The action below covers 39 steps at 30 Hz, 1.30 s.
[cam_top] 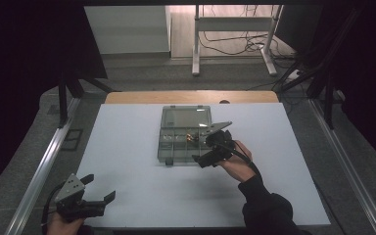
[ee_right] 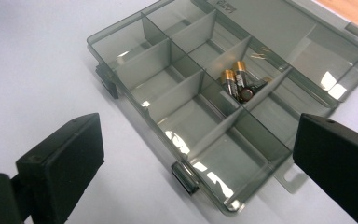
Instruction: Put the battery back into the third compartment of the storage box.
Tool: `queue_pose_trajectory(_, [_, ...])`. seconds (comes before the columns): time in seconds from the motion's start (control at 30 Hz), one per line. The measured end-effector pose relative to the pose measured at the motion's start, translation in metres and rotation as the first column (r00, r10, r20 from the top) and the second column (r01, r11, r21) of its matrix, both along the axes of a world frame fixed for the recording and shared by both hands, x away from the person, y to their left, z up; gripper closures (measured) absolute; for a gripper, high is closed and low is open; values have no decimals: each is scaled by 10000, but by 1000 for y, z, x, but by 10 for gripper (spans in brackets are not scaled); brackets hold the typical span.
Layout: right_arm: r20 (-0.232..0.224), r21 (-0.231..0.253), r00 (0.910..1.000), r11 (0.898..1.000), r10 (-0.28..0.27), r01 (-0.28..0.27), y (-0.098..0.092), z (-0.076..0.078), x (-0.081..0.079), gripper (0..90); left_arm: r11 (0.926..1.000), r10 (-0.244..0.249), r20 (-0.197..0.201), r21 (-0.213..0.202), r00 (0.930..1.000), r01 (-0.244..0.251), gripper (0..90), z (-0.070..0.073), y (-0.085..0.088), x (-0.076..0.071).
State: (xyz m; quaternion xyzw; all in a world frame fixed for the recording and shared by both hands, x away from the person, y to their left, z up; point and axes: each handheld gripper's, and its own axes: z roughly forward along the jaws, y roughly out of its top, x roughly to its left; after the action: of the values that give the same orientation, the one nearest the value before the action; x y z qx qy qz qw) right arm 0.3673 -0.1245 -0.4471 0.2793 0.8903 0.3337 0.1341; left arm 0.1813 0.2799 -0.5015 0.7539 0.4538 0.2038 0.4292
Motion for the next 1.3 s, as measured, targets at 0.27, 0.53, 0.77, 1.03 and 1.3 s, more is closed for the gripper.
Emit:
queue_pose_trajectory(0.27, [-22,166,9999,9998,-135,135,-12,0,-7,16,10000,21,7,-51,10000,-21,24,0,0,0])
queue_pose_trajectory(0.53, [155,285,9999,9996,-45,40,-15,2,-15,16,9999,40,4,-117,10000,-40,24,0,1,0])
queue_pose_trajectory(0.77, [107,359,9999,9993,-58,54,-22,2,-20,20,9997,72,-6,-249,10000,-72,24,0,2,0])
queue_pose_trajectory(1.03, [187,205,9997,9997,-152,149,-30,0,-26,21,9997,70,-3,-243,10000,-70,24,0,2,0])
queue_pose_trajectory(1.3, [244,256,9986,9986,-461,455,-44,-2,-31,21,9996,83,-15,-274,10000,-84,24,0,3,-1])
